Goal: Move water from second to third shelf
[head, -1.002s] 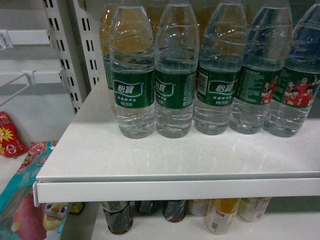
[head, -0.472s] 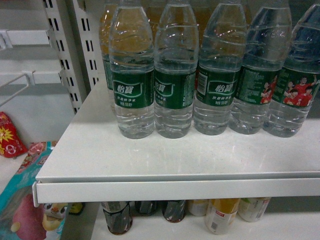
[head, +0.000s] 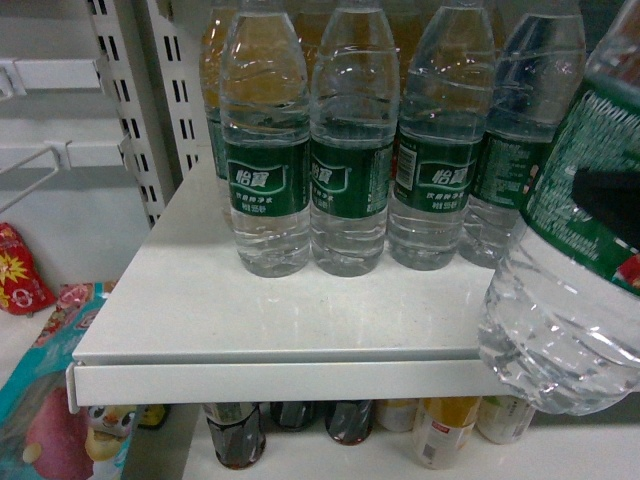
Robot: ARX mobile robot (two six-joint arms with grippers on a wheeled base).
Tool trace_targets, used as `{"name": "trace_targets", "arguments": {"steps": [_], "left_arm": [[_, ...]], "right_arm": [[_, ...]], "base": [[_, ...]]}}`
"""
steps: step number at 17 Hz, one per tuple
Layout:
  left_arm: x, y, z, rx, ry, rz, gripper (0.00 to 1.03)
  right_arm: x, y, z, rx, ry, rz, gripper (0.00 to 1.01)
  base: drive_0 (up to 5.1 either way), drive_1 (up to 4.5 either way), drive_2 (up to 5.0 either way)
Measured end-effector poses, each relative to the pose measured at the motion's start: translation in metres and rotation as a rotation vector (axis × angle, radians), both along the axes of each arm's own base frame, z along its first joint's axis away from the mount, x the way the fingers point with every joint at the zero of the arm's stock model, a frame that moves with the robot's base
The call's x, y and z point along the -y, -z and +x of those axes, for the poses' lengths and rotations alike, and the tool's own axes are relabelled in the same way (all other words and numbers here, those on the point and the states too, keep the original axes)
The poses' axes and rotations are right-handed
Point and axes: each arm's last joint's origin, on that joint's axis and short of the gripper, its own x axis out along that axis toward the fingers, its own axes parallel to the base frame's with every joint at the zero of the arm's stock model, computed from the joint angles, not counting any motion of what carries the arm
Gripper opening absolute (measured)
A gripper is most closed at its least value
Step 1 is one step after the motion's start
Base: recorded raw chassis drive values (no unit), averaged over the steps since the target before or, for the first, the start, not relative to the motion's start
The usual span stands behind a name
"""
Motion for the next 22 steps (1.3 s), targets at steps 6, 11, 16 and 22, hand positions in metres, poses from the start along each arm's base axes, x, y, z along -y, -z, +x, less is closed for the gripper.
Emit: {"name": "trace_targets", "arguments": {"steps": [6,11,16,22], "left_arm": [[0.000,0.000,0.000,0.000,0.000,0.000,0.98],[0.000,0.000,0.000,0.000,0.000,0.000,0.98],[0.000,0.000,0.000,0.000,0.000,0.000,0.98],[0.000,0.000,0.000,0.000,0.000,0.000,0.98]], "right_arm": [[-0.014,0.025,0.023,-0.079,0.023,0.012,0.39],[-0.027,0.015,0.037,-0.052,0.005,0.032,0.39],[-0.032,0.019,0.049,-0.061,0.028,0.019,0.39],[-0.040,0.025,0.073,-0.058,0.070,-0.015,0.39]], "base": [[0.0,0.00,0.0],[0.0,0.00,0.0],[0.0,0.00,0.0],[0.0,0.00,0.0]]}}
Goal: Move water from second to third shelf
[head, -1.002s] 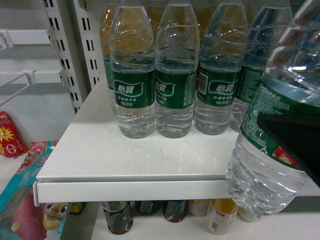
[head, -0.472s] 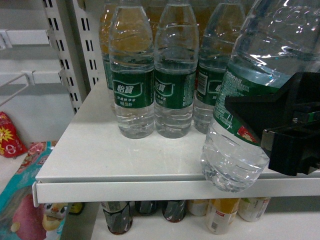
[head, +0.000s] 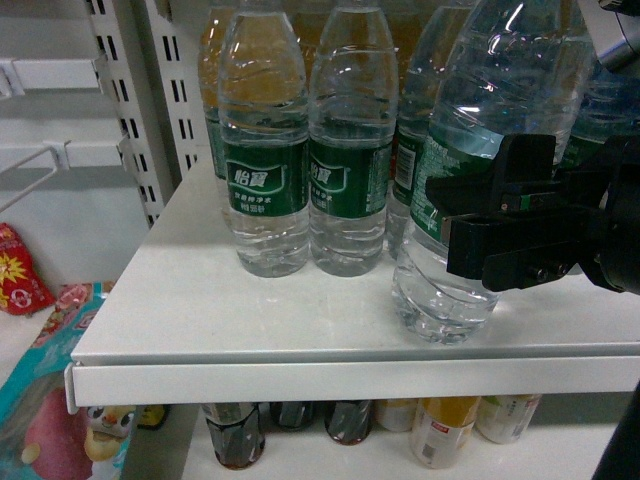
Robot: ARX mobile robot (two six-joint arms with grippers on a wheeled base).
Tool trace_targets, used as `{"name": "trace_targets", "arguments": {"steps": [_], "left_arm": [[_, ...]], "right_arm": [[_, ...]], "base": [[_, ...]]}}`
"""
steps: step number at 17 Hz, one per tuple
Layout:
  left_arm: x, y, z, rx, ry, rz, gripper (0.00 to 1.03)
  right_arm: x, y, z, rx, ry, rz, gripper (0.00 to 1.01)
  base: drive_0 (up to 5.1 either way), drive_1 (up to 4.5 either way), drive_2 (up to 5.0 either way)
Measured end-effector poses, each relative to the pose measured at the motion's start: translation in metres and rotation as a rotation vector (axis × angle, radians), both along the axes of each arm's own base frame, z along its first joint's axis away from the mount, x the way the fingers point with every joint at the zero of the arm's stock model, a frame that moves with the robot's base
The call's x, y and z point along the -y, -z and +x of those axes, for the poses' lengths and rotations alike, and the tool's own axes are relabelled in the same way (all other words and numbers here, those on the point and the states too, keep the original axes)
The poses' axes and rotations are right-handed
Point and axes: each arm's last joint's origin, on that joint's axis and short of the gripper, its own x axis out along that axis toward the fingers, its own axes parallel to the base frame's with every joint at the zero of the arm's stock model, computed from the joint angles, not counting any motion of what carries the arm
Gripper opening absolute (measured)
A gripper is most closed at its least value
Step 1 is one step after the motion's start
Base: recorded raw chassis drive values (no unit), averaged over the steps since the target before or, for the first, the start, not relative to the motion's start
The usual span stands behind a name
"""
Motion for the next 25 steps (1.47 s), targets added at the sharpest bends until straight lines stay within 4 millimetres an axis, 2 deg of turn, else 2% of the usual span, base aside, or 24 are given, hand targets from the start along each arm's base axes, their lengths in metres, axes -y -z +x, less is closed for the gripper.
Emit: {"name": "trace_targets", "arguments": {"steps": [11,16,25], "left_arm": [[0.000,0.000,0.000,0.000,0.000,0.000,0.98],[0.000,0.000,0.000,0.000,0.000,0.000,0.98],[0.000,0.000,0.000,0.000,0.000,0.000,0.98]], "right_arm": [[-0.011,-0.001,0.030,0.016,0.063,-0.049,0.39],[-0.013,0.009,0.035,-0.024,0.057,-0.101,0.39],[-0.014,0.009,0.038,-0.026,0.069,-0.106,0.39]], "base": [[0.0,0.00,0.0],[0.0,0.00,0.0],[0.0,0.00,0.0]]}}
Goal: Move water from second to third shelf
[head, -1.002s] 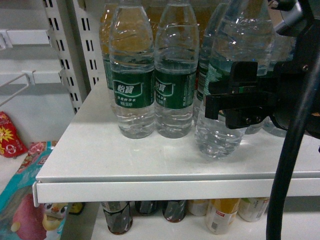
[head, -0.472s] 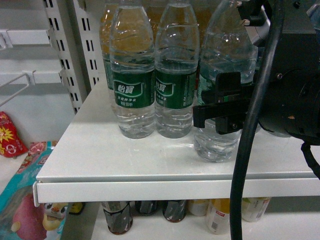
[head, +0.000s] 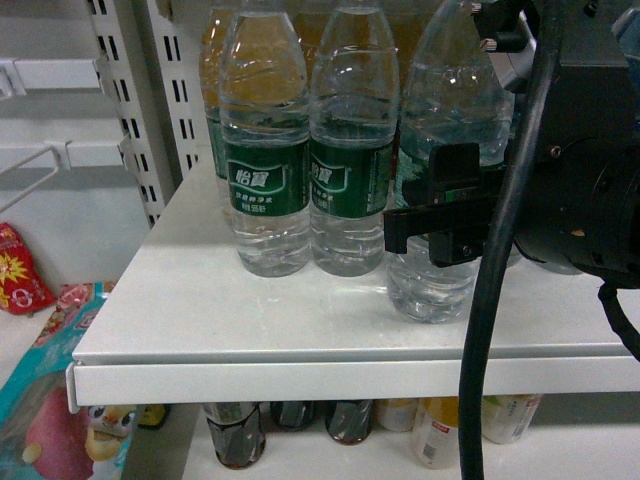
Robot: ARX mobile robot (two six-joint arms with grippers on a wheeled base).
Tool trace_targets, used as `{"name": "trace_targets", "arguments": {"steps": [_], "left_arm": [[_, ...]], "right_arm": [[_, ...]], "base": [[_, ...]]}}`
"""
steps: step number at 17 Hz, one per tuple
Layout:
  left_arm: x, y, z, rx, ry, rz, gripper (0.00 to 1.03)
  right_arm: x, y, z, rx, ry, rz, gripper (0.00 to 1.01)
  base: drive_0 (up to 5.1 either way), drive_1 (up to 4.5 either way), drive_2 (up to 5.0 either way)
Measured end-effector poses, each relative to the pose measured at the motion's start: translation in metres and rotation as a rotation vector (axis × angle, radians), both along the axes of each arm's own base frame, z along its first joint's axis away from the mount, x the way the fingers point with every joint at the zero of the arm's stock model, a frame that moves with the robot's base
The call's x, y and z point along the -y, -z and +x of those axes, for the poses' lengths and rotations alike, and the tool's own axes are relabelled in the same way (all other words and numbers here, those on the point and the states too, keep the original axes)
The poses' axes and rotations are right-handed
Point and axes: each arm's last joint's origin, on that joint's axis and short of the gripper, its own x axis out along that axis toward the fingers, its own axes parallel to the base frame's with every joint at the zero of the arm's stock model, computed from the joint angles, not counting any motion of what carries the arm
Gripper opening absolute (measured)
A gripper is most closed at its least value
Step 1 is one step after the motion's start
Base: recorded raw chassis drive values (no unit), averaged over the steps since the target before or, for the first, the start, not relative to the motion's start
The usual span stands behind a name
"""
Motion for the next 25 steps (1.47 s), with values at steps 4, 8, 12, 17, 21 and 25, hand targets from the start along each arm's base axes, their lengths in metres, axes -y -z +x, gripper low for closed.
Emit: {"name": "trace_targets", "arguments": {"steps": [4,8,12,17,21,25], "left_arm": [[0.000,0.000,0.000,0.000,0.000,0.000,0.98],[0.000,0.000,0.000,0.000,0.000,0.000,0.98],[0.000,0.000,0.000,0.000,0.000,0.000,0.98],[0.000,0.000,0.000,0.000,0.000,0.000,0.98],[0.000,0.000,0.000,0.000,0.000,0.000,0.98],[0.000,0.000,0.000,0.000,0.000,0.000,0.98]], "right_arm": [[0.002,0.000,0.001,-0.003,0.005,0.007,0.52],[0.006,-0.003,0.004,0.014,0.029,0.025,0.95],[0.005,-0.004,0.005,0.001,0.031,0.049,0.98],[0.006,-0.014,0.000,-0.008,0.009,0.091,0.98],[0.016,-0.018,-0.011,-0.016,-0.003,0.108,0.98],[0.029,-0.033,-0.035,0.005,-0.065,0.155,0.98]], "base": [[0.0,0.00,0.0],[0.0,0.00,0.0],[0.0,0.00,0.0],[0.0,0.00,0.0],[0.0,0.00,0.0],[0.0,0.00,0.0]]}}
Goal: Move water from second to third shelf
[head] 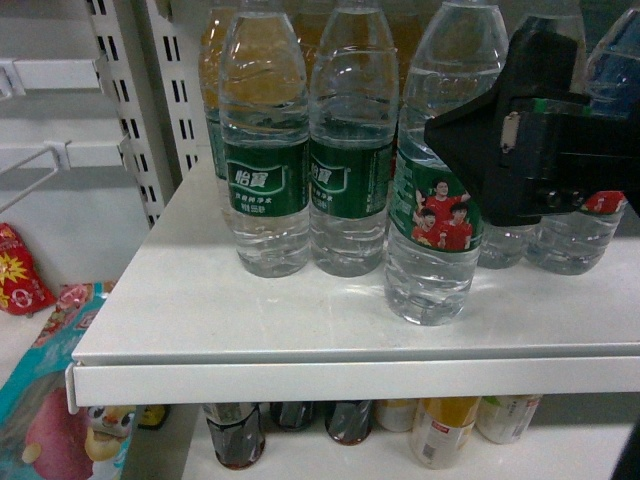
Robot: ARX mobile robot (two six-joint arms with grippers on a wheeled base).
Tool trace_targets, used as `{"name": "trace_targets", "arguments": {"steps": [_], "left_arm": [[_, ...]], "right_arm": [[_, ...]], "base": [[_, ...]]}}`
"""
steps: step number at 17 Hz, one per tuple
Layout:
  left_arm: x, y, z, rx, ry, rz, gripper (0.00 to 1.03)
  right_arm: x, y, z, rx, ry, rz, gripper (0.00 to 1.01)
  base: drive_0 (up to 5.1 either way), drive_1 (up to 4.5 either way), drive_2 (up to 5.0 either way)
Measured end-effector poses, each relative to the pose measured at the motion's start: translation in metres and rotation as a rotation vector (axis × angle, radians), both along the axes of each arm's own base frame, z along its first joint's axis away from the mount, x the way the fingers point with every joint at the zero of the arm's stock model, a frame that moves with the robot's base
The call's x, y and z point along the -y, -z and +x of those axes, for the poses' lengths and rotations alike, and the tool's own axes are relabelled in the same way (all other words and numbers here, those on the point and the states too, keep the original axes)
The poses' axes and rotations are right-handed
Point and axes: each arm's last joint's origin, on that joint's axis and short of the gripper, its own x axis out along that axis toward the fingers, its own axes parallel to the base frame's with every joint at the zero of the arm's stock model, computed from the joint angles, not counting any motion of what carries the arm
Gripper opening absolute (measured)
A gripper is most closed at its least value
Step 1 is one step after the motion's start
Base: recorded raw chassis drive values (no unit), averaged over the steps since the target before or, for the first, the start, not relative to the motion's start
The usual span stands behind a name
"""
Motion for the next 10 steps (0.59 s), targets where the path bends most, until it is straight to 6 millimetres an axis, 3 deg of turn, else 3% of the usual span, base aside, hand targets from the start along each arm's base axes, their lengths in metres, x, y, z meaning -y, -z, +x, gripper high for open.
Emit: {"name": "trace_targets", "arguments": {"steps": [5,9,10], "left_arm": [[0.000,0.000,0.000,0.000,0.000,0.000,0.98],[0.000,0.000,0.000,0.000,0.000,0.000,0.98],[0.000,0.000,0.000,0.000,0.000,0.000,0.98]], "right_arm": [[0.030,-0.018,-0.038,0.042,-0.079,0.066,0.98],[0.068,-0.028,-0.061,0.082,-0.009,0.107,0.98],[0.072,-0.031,-0.066,0.182,0.094,0.079,0.93]], "base": [[0.0,0.00,0.0],[0.0,0.00,0.0],[0.0,0.00,0.0]]}}
